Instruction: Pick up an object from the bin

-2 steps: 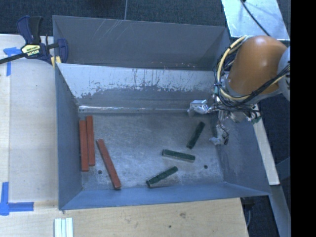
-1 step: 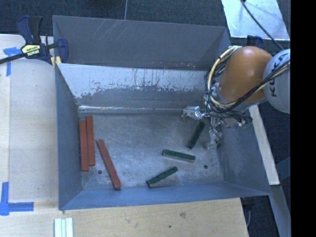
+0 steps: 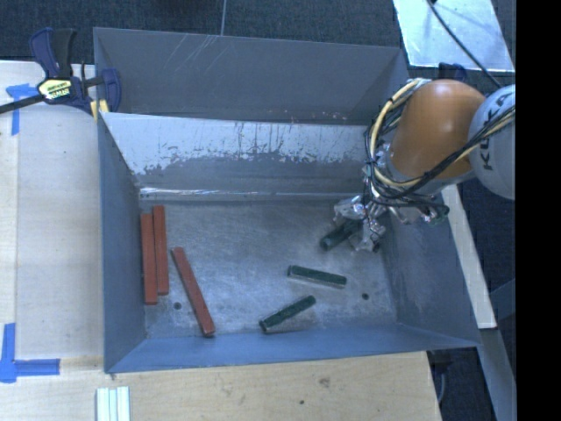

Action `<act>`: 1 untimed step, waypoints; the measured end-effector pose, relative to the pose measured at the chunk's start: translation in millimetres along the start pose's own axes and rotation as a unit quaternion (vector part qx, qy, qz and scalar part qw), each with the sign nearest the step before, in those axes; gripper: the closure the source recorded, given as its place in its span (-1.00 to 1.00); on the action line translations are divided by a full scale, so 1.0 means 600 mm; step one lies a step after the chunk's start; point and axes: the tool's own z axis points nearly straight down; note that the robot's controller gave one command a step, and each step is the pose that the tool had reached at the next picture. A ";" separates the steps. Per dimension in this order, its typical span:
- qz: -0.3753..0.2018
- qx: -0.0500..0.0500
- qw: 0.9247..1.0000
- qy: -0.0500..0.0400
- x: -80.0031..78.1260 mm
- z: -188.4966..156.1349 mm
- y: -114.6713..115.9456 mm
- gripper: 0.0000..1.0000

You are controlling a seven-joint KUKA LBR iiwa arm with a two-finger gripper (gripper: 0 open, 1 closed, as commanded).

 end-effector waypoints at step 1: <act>-0.126 0.003 0.992 -0.002 -0.027 -0.233 0.011 1.00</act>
Offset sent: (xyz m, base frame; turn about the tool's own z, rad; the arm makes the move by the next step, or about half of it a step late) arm 0.0068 0.0142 0.1351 -0.2545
